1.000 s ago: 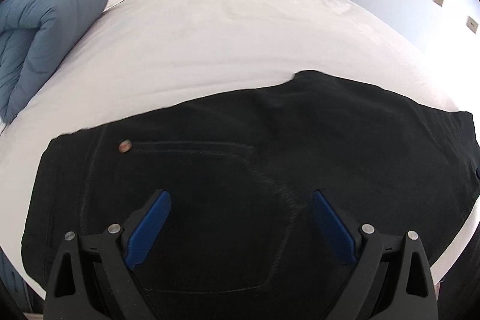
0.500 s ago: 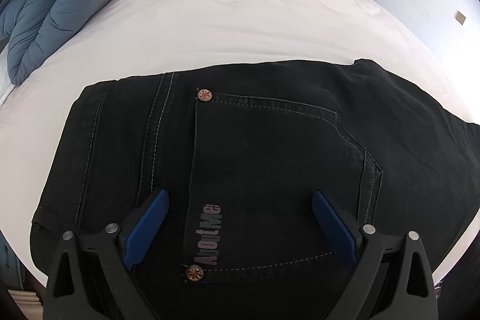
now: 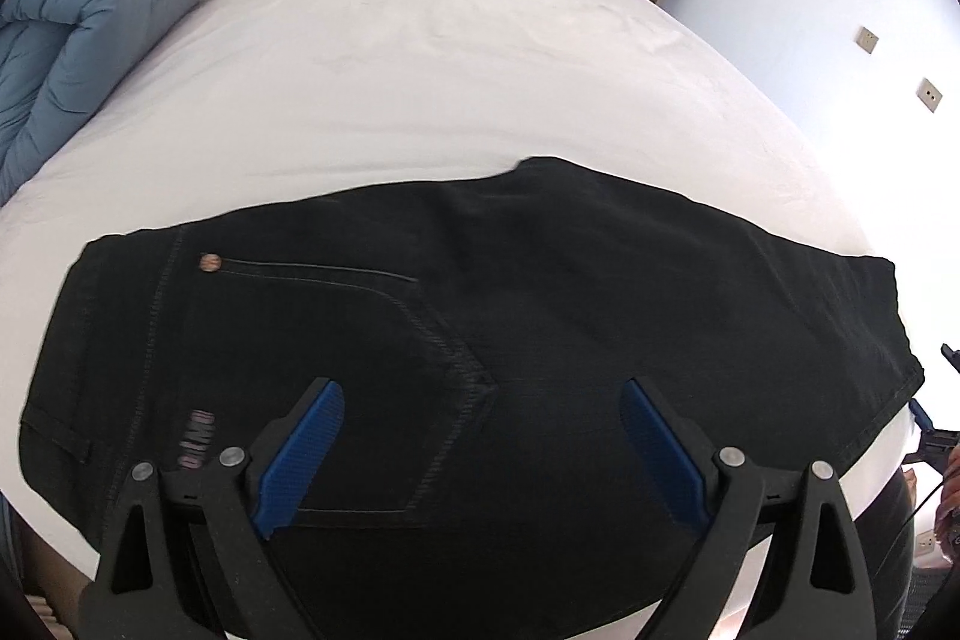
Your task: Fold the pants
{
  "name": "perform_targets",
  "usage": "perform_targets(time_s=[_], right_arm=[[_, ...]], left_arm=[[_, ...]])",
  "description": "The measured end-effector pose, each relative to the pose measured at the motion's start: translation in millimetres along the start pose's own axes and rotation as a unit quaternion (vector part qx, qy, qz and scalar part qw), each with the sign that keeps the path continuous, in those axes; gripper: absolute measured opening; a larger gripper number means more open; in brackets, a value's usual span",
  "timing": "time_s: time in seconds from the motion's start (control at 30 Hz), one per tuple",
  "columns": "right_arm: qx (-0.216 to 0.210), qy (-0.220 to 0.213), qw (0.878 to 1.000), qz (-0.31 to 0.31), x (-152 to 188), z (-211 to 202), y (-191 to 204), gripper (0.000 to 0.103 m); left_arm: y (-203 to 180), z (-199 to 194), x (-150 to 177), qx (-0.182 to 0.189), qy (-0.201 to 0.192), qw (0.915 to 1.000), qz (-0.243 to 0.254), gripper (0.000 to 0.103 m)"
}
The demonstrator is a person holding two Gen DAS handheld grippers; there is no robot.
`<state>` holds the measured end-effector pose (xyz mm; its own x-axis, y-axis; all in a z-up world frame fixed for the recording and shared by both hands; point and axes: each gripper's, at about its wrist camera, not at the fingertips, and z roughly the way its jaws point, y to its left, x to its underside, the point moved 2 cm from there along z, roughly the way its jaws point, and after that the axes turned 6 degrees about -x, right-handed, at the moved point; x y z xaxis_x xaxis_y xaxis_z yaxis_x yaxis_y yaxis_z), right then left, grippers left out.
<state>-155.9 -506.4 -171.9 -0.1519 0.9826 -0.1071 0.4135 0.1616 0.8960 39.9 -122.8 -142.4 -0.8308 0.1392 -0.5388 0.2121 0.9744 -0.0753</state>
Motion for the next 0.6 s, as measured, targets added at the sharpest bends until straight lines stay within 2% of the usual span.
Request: perform_targets(time_s=[0.23,0.37,0.43,0.5,0.6], right_arm=[[-0.048,-0.009,0.998,0.043,0,11,-18,0.078],[-0.072,-0.02,0.995,0.064,-5,26,-20,0.071],[-0.076,-0.02,0.995,0.062,-7,28,-18,0.063],[-0.079,-0.018,0.994,0.07,-10,34,-19,0.051],[-0.085,-0.023,0.992,0.087,-14,39,-22,0.042]], left_arm=[[-70,22,10,0.057,0.022,0.998,0.016,0.095],[-99,31,7,0.08,0.03,0.9962,0.019,0.095],[-109,37,6,0.089,0.037,0.9953,0.015,0.095],[-119,41,6,0.097,0.043,0.9943,0.013,0.095],[-128,53,8,0.091,0.054,0.9941,0.022,0.096]])
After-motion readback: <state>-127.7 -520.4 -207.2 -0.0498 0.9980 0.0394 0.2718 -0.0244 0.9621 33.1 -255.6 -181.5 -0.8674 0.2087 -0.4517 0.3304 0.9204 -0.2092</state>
